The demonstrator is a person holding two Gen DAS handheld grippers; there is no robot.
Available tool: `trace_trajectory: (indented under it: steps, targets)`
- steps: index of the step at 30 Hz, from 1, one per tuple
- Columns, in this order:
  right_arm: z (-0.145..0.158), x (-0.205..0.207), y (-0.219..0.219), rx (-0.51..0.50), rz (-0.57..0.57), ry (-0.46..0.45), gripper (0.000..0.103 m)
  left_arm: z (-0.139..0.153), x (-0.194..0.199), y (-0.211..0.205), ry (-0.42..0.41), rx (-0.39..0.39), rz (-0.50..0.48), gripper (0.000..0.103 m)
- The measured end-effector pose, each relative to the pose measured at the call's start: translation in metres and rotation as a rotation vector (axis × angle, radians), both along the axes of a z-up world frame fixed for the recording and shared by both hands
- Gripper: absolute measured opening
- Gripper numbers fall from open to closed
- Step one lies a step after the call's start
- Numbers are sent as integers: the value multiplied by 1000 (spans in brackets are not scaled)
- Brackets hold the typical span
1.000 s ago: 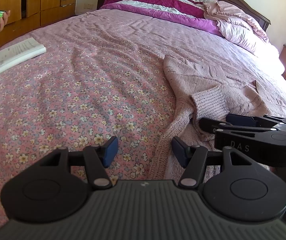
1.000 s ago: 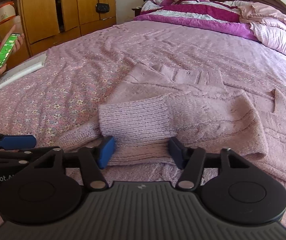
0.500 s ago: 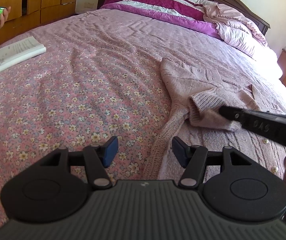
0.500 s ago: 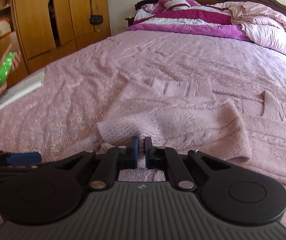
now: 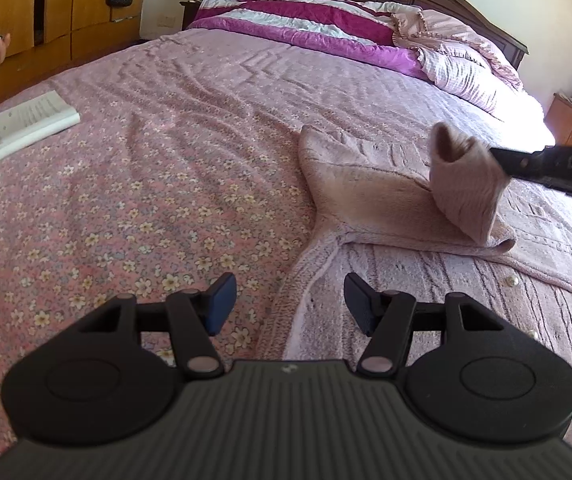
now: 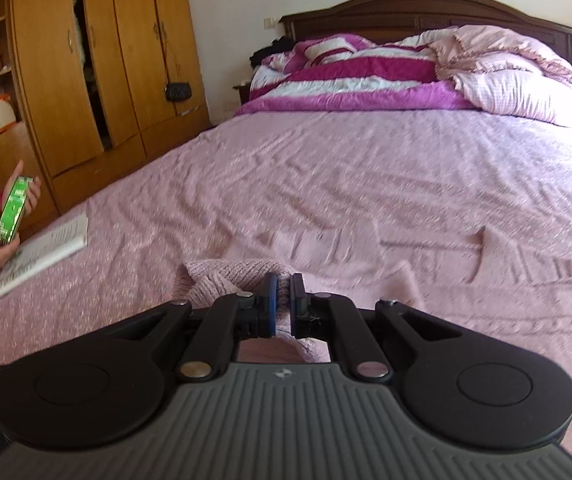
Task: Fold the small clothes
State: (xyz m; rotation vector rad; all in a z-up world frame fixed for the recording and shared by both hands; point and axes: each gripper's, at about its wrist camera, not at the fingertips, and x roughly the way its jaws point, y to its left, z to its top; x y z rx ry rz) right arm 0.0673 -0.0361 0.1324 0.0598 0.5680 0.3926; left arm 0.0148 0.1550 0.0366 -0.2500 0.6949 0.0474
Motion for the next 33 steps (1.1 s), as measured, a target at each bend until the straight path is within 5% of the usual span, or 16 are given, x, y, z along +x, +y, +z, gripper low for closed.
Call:
trace_trajectory:
  steps: [16, 33]
  targets:
    - [30, 0, -85, 86, -156, -44, 6, 7, 6, -23, -7, 40, -45, 61]
    - [-5, 16, -199, 183, -376, 31, 6, -8, 37, -67, 3, 173, -118, 61]
